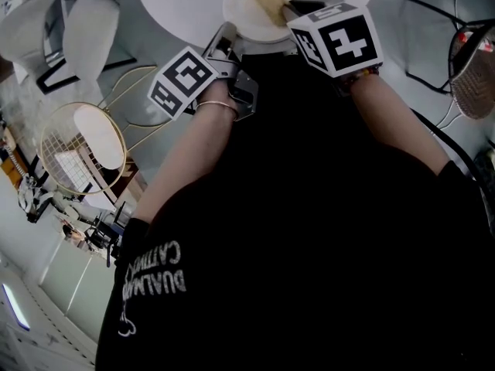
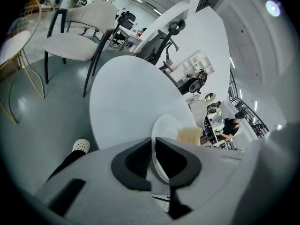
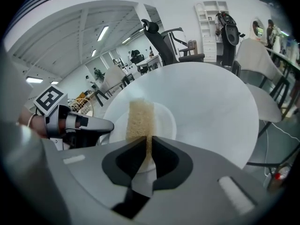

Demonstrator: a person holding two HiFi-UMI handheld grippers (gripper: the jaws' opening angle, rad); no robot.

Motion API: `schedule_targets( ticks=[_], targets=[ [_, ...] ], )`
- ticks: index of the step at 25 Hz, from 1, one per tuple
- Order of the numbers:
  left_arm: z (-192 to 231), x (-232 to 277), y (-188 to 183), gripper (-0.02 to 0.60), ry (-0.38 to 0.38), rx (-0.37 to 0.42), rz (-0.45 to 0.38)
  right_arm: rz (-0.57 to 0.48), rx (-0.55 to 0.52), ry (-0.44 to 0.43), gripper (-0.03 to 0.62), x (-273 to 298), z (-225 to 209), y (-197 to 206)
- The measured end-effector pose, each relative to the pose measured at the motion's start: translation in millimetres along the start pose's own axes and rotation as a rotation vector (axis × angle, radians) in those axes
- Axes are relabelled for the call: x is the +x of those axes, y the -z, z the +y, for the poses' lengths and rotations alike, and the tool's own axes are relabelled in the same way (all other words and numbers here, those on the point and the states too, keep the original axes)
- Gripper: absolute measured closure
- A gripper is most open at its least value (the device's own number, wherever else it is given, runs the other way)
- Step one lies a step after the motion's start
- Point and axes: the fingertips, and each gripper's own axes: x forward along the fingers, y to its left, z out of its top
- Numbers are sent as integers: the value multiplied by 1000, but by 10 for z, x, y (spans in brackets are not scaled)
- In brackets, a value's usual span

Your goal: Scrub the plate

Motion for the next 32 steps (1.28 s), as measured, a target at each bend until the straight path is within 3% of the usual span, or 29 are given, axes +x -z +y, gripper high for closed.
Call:
schedule_targets(
  ticks=[11, 14, 19, 22, 25, 28, 32],
  targets=[
    [-2, -15, 27, 558, -1, 12, 12, -67, 47, 110, 549, -190, -423, -153],
    [-6, -17, 29, 560, 3, -16, 8, -90, 54, 146, 551, -239, -520, -211],
    [-46, 0, 18, 563, 27, -43, 3, -196, 97, 189, 551, -369, -575, -405],
    [-43, -12, 16, 565, 22, -46, 0, -268, 129, 97, 551, -434, -391, -554],
    [-36, -9, 3, 565, 19, -50, -8, -293, 175, -96, 551, -365, -4, -618],
    [-42, -1, -9, 565, 26, -46, -14, -226, 174, -224, 553, -197, 362, -487],
    [-38, 14, 19, 566, 23, -47, 4, -57, 64, -240, 553, 39, 647, -189]
  ],
)
